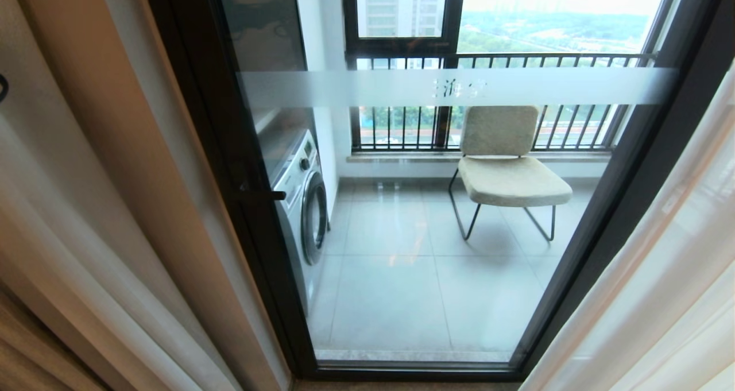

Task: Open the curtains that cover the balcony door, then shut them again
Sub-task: Pull the inner curtains open on both sides

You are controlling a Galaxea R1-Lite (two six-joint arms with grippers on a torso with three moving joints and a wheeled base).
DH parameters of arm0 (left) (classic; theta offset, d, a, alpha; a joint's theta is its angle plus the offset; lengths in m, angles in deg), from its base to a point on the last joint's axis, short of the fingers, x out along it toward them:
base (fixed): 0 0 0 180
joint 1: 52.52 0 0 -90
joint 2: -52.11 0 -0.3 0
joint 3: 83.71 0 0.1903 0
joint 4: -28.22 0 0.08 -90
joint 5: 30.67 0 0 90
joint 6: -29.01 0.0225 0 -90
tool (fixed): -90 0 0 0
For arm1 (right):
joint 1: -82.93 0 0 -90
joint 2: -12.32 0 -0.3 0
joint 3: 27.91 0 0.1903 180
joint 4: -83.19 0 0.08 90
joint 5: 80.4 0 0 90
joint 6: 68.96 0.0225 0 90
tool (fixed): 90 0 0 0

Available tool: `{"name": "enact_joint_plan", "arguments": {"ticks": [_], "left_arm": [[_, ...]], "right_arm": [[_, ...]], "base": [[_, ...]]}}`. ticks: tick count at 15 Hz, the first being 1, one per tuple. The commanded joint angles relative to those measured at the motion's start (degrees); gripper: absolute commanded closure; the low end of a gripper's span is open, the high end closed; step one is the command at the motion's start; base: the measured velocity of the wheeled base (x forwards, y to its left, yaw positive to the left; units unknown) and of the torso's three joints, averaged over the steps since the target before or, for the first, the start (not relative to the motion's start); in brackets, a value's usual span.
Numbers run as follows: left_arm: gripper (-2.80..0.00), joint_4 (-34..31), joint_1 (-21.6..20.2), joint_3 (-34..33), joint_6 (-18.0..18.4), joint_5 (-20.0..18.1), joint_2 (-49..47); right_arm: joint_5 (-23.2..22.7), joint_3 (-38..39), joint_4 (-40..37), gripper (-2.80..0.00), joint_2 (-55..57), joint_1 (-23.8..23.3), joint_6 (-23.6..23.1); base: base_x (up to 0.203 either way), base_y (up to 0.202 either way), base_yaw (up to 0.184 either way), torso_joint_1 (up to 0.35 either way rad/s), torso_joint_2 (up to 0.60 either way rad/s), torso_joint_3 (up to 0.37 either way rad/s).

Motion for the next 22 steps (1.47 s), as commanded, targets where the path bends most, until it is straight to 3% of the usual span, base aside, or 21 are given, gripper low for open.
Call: {"name": "enact_joint_plan", "arguments": {"ticks": [1, 8, 9, 10, 18, 22], "left_arm": [[-2.8, 0.1, 0.4, -6.0, -0.2, 0.1, 7.0], [-2.8, 0.1, 1.6, -32.4, 0.0, 0.1, 28.5], [-2.43, 0.0, 1.8, -33.5, 0.0, 0.1, 29.6], [0.0, 0.0, 2.4, -33.7, 0.0, 0.1, 30.0], [0.0, 0.0, 5.2, -35.2, 0.1, -0.1, 32.1], [0.0, 0.2, 10.7, -39.8, 1.9, -0.4, 34.9]], "right_arm": [[0.0, 0.0, 0.0, 0.0, 0.0, 0.0, -0.1], [0.0, 0.0, 0.0, 0.0, 0.0, 0.0, 0.0], [0.0, 0.0, 0.0, 0.0, 0.0, 0.0, -0.1], [0.0, 0.0, 0.0, 0.0, 0.0, 0.0, 0.0], [0.0, 0.0, 0.0, 0.0, 0.0, 0.0, -0.1], [0.0, 0.0, 0.0, 0.0, 0.0, 0.0, 0.0]], "base": [[0.0, 0.0, 0.0, 0.0, 0.0, 0.0], [0.0, 0.0, 0.0, 0.0, 0.0, 0.0], [0.0, 0.0, 0.0, 0.0, 0.0, 0.0], [0.0, 0.0, 0.0, 0.0, 0.0, 0.0], [0.0, 0.0, 0.0, 0.0, 0.0, 0.0], [0.0, 0.0, 0.0, 0.0, 0.0, 0.0]]}}
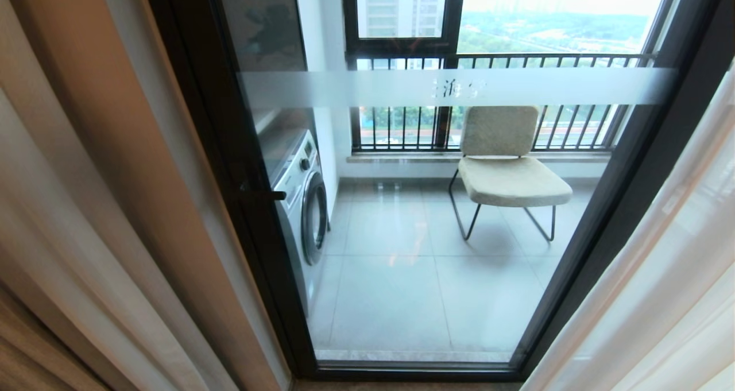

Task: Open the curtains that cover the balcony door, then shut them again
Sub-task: Pull the inner curtains open on both sides

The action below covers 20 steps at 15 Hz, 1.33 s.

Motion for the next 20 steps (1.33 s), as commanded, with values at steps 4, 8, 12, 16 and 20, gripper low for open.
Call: {"name": "enact_joint_plan", "arguments": {"ticks": [4, 8, 12, 16, 20], "left_arm": [[0.0, 0.2, 6.6, -9.5, 9.0, 0.0, 6.2], [0.0, 0.3, 15.4, -16.1, 10.8, -0.1, 13.8], [0.0, 0.1, 18.9, -26.3, 12.3, -2.7, 27.7], [0.0, -1.6, 18.1, -35.8, 15.4, -10.5, 43.7], [0.0, -3.6, 17.5, -43.7, 16.4, -10.5, 50.1]], "right_arm": [[0.0, 0.0, 0.0, 0.0, 0.0, 0.0, 0.0], [0.0, 0.0, 0.0, 0.0, 0.0, 0.0, 0.0], [0.0, 0.0, 0.0, 0.0, 0.0, 0.0, 0.0], [0.0, 0.0, 0.0, 0.0, 0.0, 0.0, 0.0], [0.0, 0.0, 0.1, 0.0, 0.0, 0.0, 0.0]], "base": [[0.0, 0.0, 0.0, 0.0, 0.0, 0.0], [0.0, 0.0, 0.0, 0.0, 0.0, 0.0], [0.0, 0.0, 0.0, 0.0, 0.0, 0.0], [0.0, 0.0, 0.0, 0.0, 0.0, 0.0], [0.0, 0.0, 0.0, 0.0, 0.0, 0.0]]}}
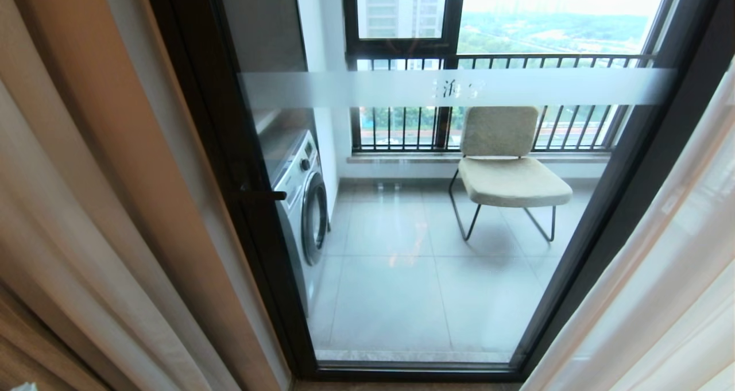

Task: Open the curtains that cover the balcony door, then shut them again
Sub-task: Pull the inner curtains open on both sides

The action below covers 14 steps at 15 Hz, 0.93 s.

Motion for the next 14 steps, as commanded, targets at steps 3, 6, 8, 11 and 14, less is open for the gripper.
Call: {"name": "enact_joint_plan", "arguments": {"ticks": [3, 6, 8, 11, 14], "left_arm": [[0.0, -0.2, 1.1, -3.8, -0.2, -2.4, 12.3], [0.0, -2.2, 1.4, -4.5, -0.3, -6.0, 14.9], [0.0, -2.3, 1.4, -4.5, -0.3, -6.0, 14.9], [0.0, -2.3, 1.4, -4.5, -0.4, -6.0, 14.9], [0.0, -2.3, 1.4, -4.5, -0.3, -6.0, 14.9]], "right_arm": [[0.0, 0.0, 0.1, 0.0, 0.0, 0.0, -0.1], [0.0, 0.0, 0.1, 0.0, 0.0, 0.0, -0.1], [0.0, 0.1, 0.1, 0.0, 0.0, 0.0, -0.1], [0.0, 0.0, 0.1, 0.0, 0.0, 0.0, -0.1], [0.0, 0.0, 0.1, 0.0, 0.0, 0.0, -0.1]], "base": [[0.0, 0.0, 0.0, 0.0, 0.0, 0.0], [0.0, 0.0, 0.0, 0.0, 0.0, 0.0], [0.0, 0.0, 0.0, 0.0, 0.0, 0.0], [0.0, 0.0, 0.0, 0.0, 0.0, 0.0], [0.0, 0.0, 0.0, 0.0, 0.0, 0.0]]}}
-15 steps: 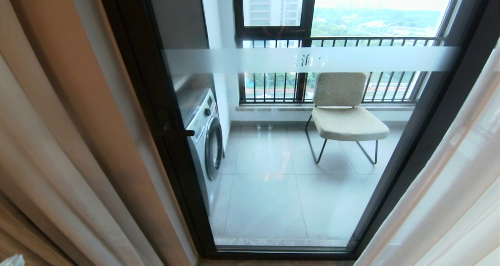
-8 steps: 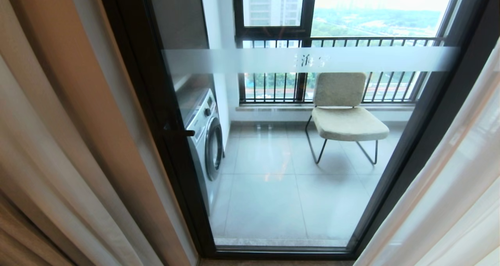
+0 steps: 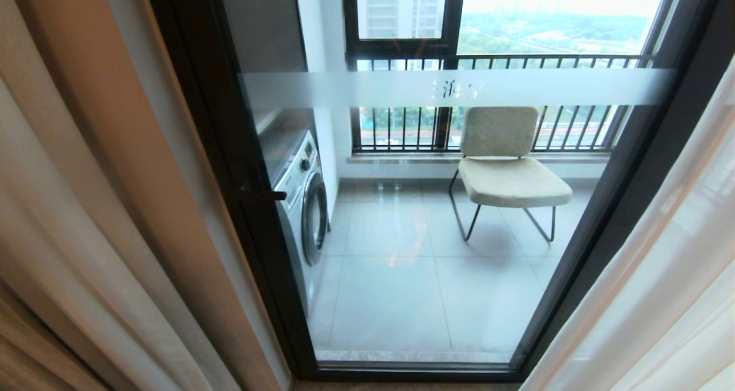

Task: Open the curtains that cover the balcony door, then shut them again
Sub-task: Pull the inner curtains open on both sides

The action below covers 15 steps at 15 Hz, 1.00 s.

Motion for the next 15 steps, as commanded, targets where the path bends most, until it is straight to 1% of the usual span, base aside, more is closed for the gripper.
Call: {"name": "enact_joint_plan", "arguments": {"ticks": [1, 15], "left_arm": [[0.0, 0.0, 0.0, -0.1, -0.1, 0.0, 0.2], [0.0, 0.0, 0.0, 0.0, -0.7, 0.2, 0.2]], "right_arm": [[0.0, 0.0, 0.0, 0.0, 0.0, 0.0, 0.0], [0.0, 0.0, -0.1, 0.0, 0.0, 0.0, 0.0]], "base": [[0.0, 0.0, 0.0, 0.0, 0.0, 0.0], [0.0, 0.0, 0.0, 0.0, 0.0, 0.0]]}}
